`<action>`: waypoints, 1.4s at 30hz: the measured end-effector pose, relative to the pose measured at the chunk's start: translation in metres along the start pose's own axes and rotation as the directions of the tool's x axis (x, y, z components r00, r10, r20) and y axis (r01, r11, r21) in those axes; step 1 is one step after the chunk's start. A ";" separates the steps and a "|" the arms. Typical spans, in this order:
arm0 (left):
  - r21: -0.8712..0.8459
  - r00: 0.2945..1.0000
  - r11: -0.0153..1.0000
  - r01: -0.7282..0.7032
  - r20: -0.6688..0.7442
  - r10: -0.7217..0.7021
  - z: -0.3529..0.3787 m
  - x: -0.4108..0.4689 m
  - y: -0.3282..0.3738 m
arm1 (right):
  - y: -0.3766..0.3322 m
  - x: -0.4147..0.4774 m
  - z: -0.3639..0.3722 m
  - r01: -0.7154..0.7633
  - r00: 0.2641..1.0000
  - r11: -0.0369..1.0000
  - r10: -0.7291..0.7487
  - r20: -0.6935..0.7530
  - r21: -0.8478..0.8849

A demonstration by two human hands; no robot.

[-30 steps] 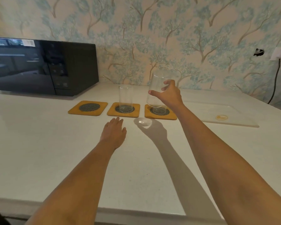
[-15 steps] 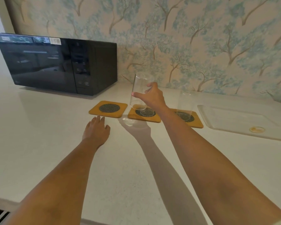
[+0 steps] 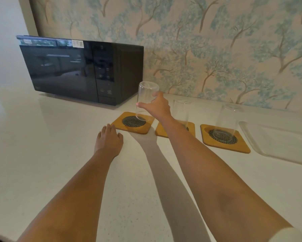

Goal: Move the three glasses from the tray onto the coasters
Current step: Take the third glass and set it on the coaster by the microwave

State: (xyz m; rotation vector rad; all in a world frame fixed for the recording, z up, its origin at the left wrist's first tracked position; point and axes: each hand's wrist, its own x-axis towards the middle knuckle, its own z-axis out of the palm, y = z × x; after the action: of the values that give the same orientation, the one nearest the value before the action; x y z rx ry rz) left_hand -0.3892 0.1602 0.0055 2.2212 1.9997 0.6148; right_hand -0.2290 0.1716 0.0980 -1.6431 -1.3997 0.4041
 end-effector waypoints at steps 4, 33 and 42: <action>0.016 1.000 1.000 0.002 0.015 -0.002 0.004 0.004 -0.003 | -0.003 0.009 0.014 0.012 1.000 1.000 -0.012 0.004 -0.029; 0.050 0.999 0.998 0.032 0.010 -0.033 0.008 0.006 -0.001 | 0.006 0.033 0.069 -0.069 0.997 0.994 0.070 0.014 -0.090; 0.048 0.999 0.998 0.029 0.022 -0.030 0.008 0.006 -0.002 | 0.006 0.029 0.072 -0.072 0.997 0.994 0.075 0.031 -0.084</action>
State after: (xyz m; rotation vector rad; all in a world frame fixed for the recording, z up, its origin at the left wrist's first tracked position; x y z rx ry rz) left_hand -0.3879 0.1678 -0.0015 2.2101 2.0539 0.5423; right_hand -0.2692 0.2290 0.0634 -1.7665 -1.4005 0.4229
